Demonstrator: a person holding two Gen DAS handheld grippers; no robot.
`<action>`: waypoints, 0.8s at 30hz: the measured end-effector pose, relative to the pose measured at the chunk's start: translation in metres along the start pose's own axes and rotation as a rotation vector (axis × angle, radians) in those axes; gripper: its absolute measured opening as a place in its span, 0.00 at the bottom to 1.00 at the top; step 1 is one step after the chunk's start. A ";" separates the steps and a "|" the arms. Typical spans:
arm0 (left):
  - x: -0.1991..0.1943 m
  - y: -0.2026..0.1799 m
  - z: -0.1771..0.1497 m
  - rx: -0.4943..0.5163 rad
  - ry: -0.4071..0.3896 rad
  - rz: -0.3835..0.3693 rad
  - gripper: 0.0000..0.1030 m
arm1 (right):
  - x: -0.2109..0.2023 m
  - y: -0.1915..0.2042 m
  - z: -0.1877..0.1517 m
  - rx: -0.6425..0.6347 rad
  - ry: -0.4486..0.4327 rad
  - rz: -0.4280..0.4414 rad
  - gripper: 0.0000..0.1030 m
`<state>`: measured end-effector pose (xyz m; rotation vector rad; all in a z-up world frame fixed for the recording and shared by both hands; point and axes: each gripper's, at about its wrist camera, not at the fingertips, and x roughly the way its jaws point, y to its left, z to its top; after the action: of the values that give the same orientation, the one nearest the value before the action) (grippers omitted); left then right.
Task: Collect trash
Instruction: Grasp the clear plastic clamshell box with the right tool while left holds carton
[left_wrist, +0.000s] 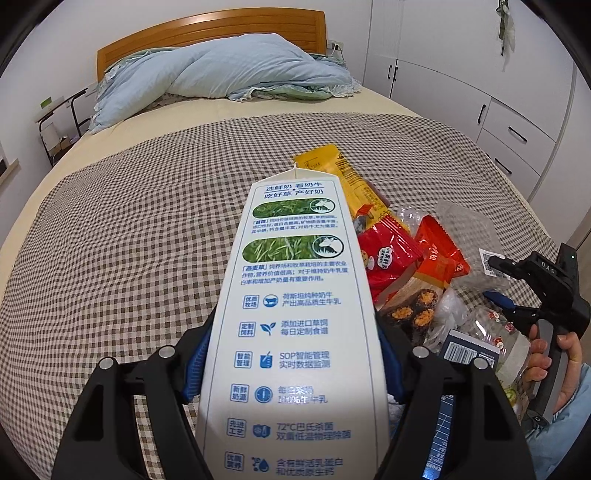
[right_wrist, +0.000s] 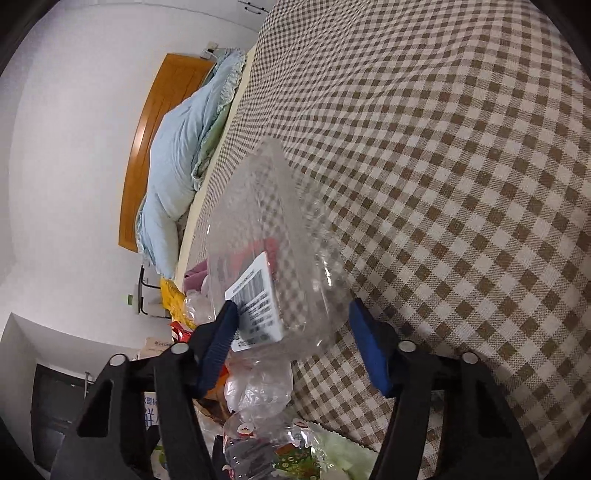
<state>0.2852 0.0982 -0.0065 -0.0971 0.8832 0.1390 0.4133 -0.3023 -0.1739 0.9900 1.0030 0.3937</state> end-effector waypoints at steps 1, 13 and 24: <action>0.000 -0.001 0.000 0.000 0.000 0.000 0.68 | -0.004 -0.004 0.000 0.000 -0.010 0.009 0.46; -0.003 -0.003 0.000 0.004 -0.001 0.006 0.68 | -0.046 -0.016 -0.005 -0.077 -0.079 0.024 0.30; -0.008 0.000 -0.003 0.008 -0.008 0.016 0.68 | -0.106 0.040 -0.056 -0.846 -0.341 -0.524 0.29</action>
<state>0.2780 0.0970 -0.0023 -0.0815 0.8772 0.1509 0.3175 -0.3250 -0.0949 0.0108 0.6425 0.1648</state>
